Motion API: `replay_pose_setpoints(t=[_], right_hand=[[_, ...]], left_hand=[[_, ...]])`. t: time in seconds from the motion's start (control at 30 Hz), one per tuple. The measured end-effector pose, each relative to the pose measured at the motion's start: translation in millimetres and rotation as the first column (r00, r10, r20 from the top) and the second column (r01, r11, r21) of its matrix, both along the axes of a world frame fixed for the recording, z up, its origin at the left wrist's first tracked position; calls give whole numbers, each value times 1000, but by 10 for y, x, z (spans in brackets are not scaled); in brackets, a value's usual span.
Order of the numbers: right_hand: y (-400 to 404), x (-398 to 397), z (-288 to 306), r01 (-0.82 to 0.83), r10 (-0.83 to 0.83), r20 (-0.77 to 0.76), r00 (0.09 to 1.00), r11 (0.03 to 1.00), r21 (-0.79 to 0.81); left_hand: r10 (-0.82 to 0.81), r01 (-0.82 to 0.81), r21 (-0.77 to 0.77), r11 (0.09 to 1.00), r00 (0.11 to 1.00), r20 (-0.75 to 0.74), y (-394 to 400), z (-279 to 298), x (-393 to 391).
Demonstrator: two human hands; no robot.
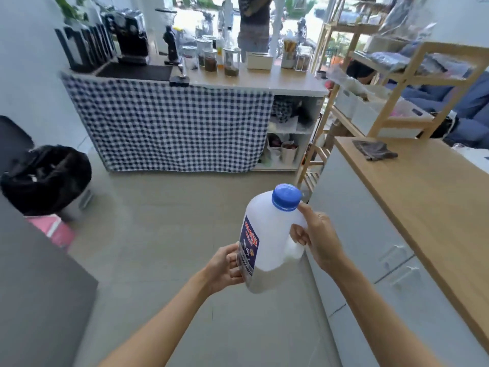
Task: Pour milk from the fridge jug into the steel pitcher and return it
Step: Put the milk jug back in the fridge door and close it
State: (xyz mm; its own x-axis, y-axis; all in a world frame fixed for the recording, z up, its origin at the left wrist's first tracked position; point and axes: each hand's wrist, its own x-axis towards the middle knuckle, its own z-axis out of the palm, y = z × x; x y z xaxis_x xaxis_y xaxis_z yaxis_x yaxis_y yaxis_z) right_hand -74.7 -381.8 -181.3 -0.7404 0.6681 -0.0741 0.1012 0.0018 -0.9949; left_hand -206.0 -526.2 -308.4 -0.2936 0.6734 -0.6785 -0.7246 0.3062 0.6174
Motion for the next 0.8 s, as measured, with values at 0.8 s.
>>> replay_pose_setpoints(t=[0.8], right_hand=[[-3006,-2225,361,-655,656,5,755,754,-43]], left_hand=[[680,-679,40,733,733,-15,-3475,280,-937]])
